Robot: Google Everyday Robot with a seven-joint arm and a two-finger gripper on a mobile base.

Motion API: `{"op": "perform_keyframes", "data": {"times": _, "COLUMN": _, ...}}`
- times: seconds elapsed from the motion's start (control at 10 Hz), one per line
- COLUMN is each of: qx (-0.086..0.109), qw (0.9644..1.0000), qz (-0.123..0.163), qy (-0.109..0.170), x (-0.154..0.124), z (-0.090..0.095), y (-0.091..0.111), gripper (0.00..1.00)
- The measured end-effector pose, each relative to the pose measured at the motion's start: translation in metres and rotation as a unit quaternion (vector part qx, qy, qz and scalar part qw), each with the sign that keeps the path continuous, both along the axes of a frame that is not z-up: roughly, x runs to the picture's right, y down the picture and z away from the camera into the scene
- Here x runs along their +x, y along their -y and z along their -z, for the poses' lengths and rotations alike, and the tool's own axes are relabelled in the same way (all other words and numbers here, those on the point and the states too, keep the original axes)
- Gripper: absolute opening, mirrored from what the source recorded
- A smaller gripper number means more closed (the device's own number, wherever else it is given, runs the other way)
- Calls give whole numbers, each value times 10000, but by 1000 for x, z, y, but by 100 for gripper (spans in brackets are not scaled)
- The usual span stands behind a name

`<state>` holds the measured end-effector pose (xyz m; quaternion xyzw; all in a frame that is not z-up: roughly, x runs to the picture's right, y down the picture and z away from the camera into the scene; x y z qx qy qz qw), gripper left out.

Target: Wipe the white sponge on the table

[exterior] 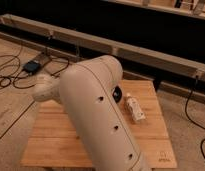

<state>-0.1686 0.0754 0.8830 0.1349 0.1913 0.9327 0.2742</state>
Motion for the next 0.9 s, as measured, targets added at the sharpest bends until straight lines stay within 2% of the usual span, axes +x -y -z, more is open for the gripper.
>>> {"op": "perform_keyframes", "data": {"times": 0.1, "qx": 0, "qw": 10000, "qz": 0, "qy": -1, "x": 0, "z": 0, "y": 0, "gripper": 21}}
{"op": "perform_keyframes", "data": {"times": 0.2, "qx": 0, "qw": 10000, "qz": 0, "qy": -1, "x": 0, "z": 0, "y": 0, "gripper": 17}}
{"op": "perform_keyframes", "data": {"times": 0.4, "qx": 1, "qw": 10000, "qz": 0, "qy": -2, "x": 0, "z": 0, "y": 0, "gripper": 22}}
{"op": "perform_keyframes", "data": {"times": 0.9, "qx": -1, "qw": 10000, "qz": 0, "qy": -5, "x": 1, "z": 0, "y": 0, "gripper": 73}}
